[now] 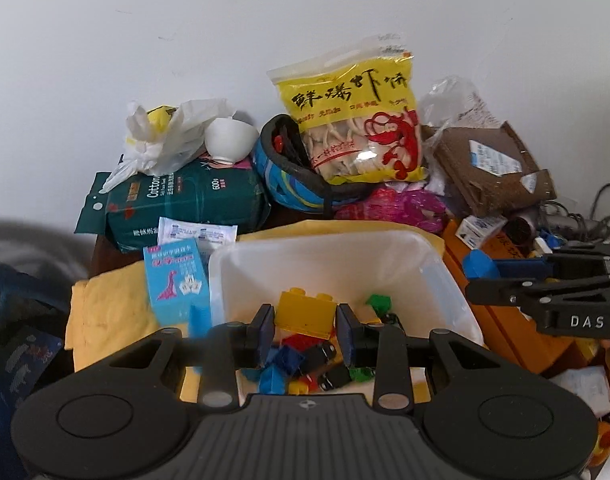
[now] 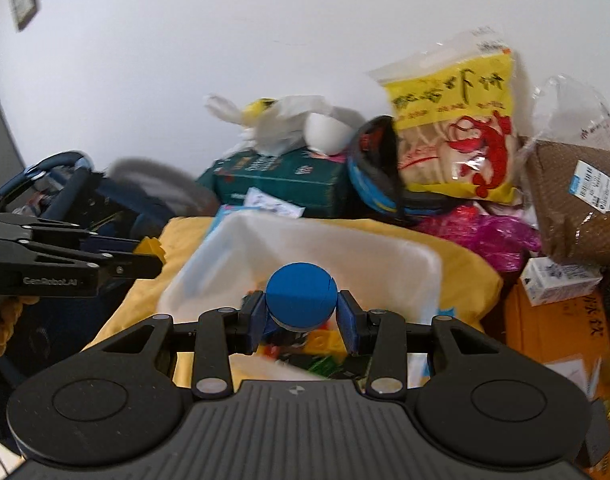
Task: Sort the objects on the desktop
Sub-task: 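Carry the yellow brick and blue round piece over the white bin and open both tools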
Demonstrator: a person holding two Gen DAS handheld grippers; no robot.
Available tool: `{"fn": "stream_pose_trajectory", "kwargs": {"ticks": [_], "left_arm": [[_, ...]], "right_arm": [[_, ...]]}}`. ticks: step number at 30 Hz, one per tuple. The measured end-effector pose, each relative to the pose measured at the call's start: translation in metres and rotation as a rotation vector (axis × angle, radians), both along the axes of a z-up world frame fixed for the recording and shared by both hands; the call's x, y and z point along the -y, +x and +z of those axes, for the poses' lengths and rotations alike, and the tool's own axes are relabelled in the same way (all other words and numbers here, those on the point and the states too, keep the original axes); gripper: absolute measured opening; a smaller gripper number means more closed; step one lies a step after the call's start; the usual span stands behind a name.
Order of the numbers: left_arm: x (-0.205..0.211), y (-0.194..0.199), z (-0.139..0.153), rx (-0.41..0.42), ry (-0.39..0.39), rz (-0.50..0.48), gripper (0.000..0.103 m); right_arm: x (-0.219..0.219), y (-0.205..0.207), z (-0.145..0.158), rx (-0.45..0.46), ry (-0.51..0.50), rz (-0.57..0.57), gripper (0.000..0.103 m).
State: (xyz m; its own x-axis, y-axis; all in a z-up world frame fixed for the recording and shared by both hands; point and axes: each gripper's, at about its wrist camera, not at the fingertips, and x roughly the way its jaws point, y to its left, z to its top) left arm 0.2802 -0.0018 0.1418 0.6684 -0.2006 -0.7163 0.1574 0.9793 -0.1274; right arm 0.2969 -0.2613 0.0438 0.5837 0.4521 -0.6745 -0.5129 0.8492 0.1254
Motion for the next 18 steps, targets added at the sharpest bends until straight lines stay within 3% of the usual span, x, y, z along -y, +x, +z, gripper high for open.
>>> {"fn": "stream_pose_trajectory", "kwargs": {"ticks": [3,5,6,7,10,12,15,18], "left_arm": [[0.008,0.02,0.002,-0.023,0.027,0.01,0.037],[0.013,0.029,-0.002,-0.051,0.056,0.024,0.046],[0.014,0.033,-0.004,-0.067,0.068,0.033,0.062],[0.016,0.036,-0.007,-0.084,0.074,0.041,0.075],[0.019,0.04,-0.012,-0.095,0.086,0.033,0.076],[0.022,0.041,-0.015,-0.106,0.097,0.04,0.076],[0.023,0.045,-0.022,-0.138,0.089,0.058,0.078],[0.026,0.049,-0.027,-0.173,0.088,0.066,0.082]], "right_arm": [[0.0,0.023,-0.003,-0.048,0.0,-0.03,0.042],[0.002,0.038,-0.01,-0.086,0.002,-0.051,0.042],[0.002,0.042,-0.014,-0.094,-0.005,-0.055,0.043],[0.002,0.047,-0.017,-0.096,-0.022,-0.057,0.052],[0.005,0.053,-0.02,-0.089,-0.052,-0.063,0.076],[0.007,0.054,-0.022,-0.093,-0.055,-0.062,0.08],[0.009,0.055,-0.023,-0.1,-0.059,-0.057,0.095],[0.007,0.055,-0.027,-0.125,-0.079,-0.05,0.098]]}}
